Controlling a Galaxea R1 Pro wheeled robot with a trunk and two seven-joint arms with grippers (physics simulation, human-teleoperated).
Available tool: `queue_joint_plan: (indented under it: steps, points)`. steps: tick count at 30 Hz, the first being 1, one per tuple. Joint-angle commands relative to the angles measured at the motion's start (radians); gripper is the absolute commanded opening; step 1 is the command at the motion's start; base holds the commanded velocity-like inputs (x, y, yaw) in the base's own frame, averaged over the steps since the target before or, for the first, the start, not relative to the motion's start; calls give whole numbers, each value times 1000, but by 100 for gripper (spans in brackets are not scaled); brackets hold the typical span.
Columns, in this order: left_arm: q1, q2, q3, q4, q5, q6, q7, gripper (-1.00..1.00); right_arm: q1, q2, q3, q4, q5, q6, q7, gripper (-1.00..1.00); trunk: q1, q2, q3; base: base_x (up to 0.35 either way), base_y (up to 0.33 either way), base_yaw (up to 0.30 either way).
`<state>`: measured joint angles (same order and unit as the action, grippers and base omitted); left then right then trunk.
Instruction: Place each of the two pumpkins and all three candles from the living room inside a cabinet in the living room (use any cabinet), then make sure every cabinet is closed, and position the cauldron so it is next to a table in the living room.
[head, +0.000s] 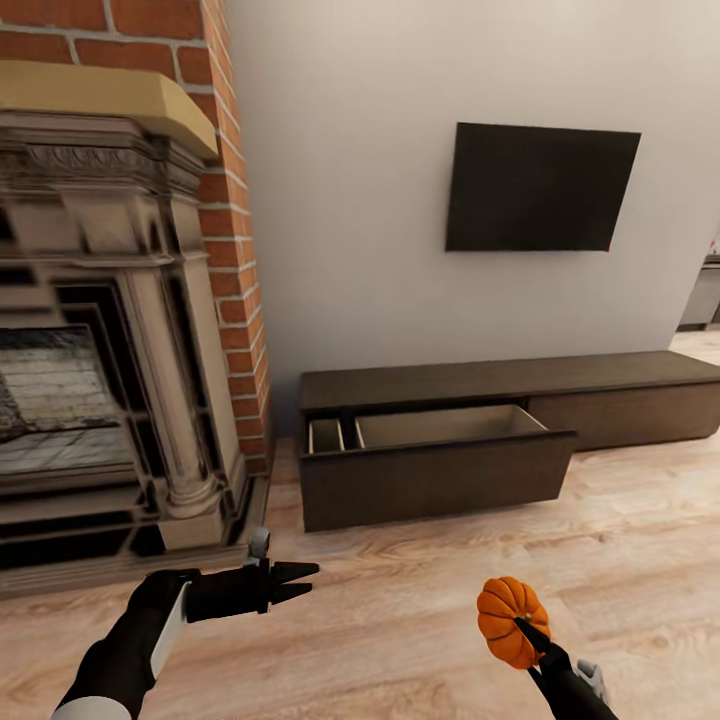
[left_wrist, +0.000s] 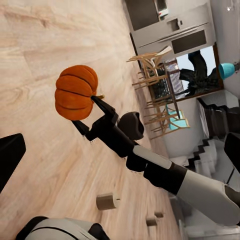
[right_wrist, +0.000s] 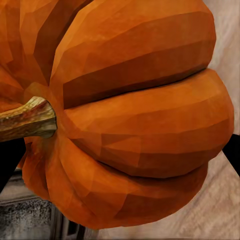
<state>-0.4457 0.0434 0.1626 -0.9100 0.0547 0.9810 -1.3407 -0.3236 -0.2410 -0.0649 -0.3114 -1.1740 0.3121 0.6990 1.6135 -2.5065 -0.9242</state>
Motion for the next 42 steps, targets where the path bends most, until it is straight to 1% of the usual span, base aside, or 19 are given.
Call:
queue_joint_plan:
  steps: [1,7,14,17,19,21,22,26,37,42]
  points:
    - [-1,0,0,0,2,10,-2,100,0,0,-6,0,-4,10,1,-100,-1,0,4,-163,0,240]
    - [-1,-1,0,0,2,10,-2,100,0,0,-6,0,-4,10,1,-100,-4,1,34,-251,0,240]
    - [-1,1,0,0,2,10,-2,100,0,0,-6,0,-4,10,0,-100,-7,3,65,-52,0,163]
    - [-1,3,2,0,3,10,-2,100,0,1,-6,0,-2,10,-1,-100,-7,3,65,-4,0,229]
    - [-1,6,11,0,7,10,-4,100,0,1,-5,0,-2,10,-1,-100,-7,3,65,-1,0,269]
    - [0,7,41,0,31,10,-4,100,0,1,-5,0,-1,10,-1,-100,-7,3,65,-1,0,282]
    - [0,8,58,0,51,9,-3,100,0,1,-5,0,-1,10,-1,-100,-7,3,65,0,0,287]
    - [1,10,71,0,69,9,-3,100,0,2,-5,0,0,10,-1,-100,-7,3,65,0,0,289]
    - [1,13,78,2,74,8,-2,100,0,2,-4,0,1,9,0,-100,-7,3,65,0,0,290]
    - [1,13,81,22,73,7,-2,100,0,3,-4,0,2,9,-1,-100,-7,3,65,100,80,291]
